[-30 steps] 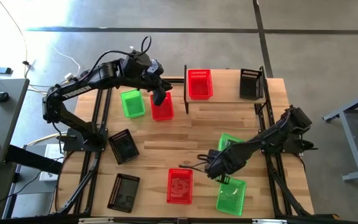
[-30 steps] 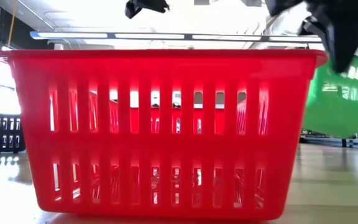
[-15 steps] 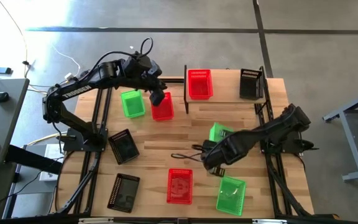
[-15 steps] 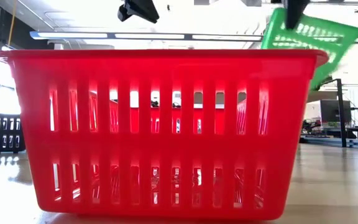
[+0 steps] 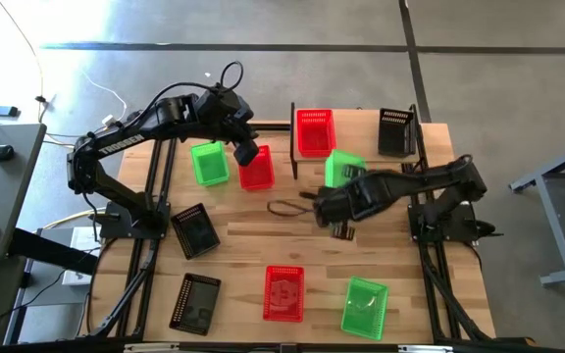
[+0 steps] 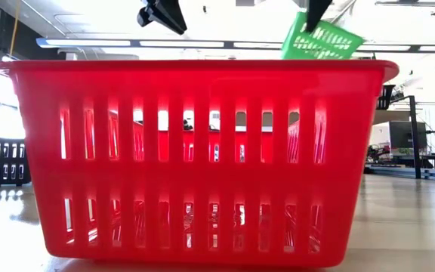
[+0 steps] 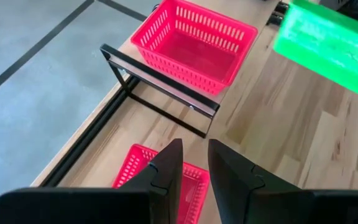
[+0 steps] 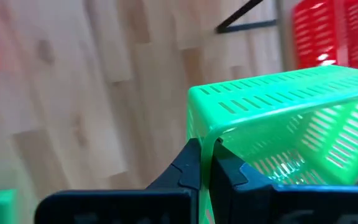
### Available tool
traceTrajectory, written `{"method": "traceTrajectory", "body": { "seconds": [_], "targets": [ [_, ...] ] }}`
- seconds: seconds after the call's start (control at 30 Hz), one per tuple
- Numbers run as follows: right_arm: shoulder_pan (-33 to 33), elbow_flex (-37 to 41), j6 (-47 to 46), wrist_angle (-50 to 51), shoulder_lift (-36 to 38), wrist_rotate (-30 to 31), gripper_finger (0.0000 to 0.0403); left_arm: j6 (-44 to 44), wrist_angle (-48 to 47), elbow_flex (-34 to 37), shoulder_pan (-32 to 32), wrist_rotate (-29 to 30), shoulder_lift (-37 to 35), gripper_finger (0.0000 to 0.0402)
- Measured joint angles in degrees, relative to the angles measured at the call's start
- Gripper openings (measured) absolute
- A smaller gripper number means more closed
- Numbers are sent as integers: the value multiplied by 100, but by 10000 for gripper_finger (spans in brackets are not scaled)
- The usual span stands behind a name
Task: Stack baskets on shelf by color
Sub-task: Put the middle right green bin on the shelf
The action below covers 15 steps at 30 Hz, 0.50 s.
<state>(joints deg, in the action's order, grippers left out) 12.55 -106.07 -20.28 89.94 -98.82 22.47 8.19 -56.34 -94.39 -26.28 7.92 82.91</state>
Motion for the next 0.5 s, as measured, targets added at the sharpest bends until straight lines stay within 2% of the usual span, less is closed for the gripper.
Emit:
{"method": "traceTrajectory", "body": {
  "seconds": [0.3, 0.5],
  "targets": [
    [-634, -442, 1282, 5, 57, 707, 0, 13, -30, 0, 0, 26, 0, 67],
    [-1168, -489, 1587, 10, 467, 1020, 0, 15, -44, 0, 0, 26, 0, 67]
  ]
}}
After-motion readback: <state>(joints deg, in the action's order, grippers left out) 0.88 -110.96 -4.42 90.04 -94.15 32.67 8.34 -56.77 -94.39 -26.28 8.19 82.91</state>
